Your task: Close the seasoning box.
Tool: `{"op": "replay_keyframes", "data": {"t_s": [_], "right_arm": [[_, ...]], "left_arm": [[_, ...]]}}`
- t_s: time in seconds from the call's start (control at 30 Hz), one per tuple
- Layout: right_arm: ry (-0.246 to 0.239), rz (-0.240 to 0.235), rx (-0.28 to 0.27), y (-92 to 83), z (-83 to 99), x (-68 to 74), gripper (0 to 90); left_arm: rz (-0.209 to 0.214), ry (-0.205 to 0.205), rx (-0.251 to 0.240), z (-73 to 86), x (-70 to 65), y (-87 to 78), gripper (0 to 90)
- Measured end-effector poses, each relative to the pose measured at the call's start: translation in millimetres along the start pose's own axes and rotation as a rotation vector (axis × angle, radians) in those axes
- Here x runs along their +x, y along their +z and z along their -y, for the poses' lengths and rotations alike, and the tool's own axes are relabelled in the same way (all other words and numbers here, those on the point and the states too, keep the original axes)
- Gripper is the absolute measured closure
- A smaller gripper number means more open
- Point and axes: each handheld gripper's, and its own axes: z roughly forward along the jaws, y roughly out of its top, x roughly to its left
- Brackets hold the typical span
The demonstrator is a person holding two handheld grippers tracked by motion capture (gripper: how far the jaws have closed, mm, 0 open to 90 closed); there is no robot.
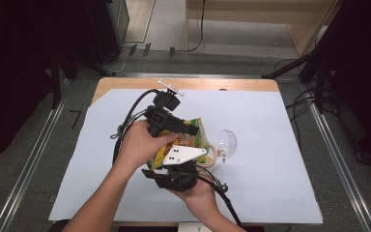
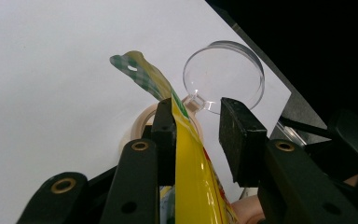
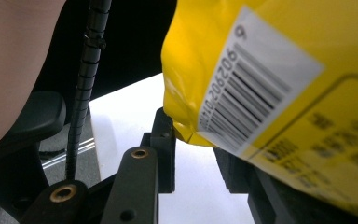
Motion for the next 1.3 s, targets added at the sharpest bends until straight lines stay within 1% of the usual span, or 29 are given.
{"op": "replay_keyframes", "data": {"t_s": [0.2, 0.57, 0.73, 1.0, 1.13, 1.3], "right_arm": [[0.017, -0.007, -0.007, 0.0, 0.4, -0.3, 72.1], [0.012, -0.006, -0.006, 0.4, 1.6, -0.2, 72.4], [0.018, -0.012, -0.005, 0.7, 2.0, -0.6, 73.2], [-0.006, 0.009, -0.001, 1.0, 1.8, 0.8, 72.6], [-0.015, 0.026, -0.002, 0.7, 1.7, 1.9, 70.2], [-0.019, 0.028, -0.002, 1.1, 1.7, 2.4, 69.8]], "left_arm": [[-0.001, 0.007, 0.002, 0.1, -0.2, -0.3, 68.4], [-0.001, 0.009, 0.005, 0.5, 0.0, 0.1, 68.3], [-0.001, 0.014, 0.006, 0.6, -0.7, 0.3, 68.4], [0.000, 0.012, 0.005, 0.6, -0.3, 0.5, 68.6], [0.000, 0.002, 0.006, 0.6, 1.1, 0.7, 68.5], [0.001, 0.001, 0.005, 0.7, 1.0, 0.7, 68.5]]}}
